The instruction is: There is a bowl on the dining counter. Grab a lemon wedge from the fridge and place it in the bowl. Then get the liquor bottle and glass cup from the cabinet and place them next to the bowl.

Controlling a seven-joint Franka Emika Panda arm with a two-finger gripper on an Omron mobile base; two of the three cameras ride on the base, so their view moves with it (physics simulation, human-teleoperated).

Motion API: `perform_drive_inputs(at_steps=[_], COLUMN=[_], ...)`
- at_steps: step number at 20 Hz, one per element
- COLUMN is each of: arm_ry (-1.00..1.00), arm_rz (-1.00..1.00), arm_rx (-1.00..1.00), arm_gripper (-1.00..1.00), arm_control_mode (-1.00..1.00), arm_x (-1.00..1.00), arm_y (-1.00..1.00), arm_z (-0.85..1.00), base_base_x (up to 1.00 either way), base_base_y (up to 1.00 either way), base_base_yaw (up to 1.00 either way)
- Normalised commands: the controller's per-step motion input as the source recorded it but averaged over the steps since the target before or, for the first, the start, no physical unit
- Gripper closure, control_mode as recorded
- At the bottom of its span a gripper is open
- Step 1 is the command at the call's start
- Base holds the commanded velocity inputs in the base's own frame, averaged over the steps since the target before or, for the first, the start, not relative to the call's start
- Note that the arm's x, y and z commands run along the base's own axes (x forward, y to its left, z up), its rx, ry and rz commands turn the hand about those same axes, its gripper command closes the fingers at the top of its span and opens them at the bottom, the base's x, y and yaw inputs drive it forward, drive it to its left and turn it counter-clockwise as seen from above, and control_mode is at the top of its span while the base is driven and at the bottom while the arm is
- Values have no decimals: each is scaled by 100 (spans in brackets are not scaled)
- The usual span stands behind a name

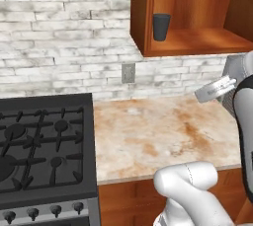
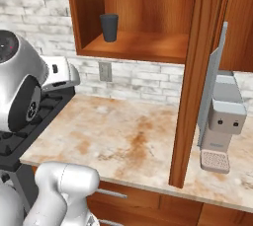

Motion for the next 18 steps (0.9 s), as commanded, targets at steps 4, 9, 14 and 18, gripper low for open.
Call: perform_drive_inputs(at_steps=[4, 9, 14, 18], arm_ry=[-17, -26, -30, -7], arm_rz=[25, 35, 32, 26], arm_rx=[-60, -56, -36, -11], arm_gripper=[-100, -100, -100, -100], arm_control_mode=[-100, -100, -100, -100], arm_x=[-45, -46, -28, 2], arm_y=[1, -4, -6, -21], arm_z=[47, 24, 40, 35], base_base_x=[0, 0, 0, 0], base_base_y=[0, 0, 0, 0], base_base_yaw=[0, 0, 0, 0])
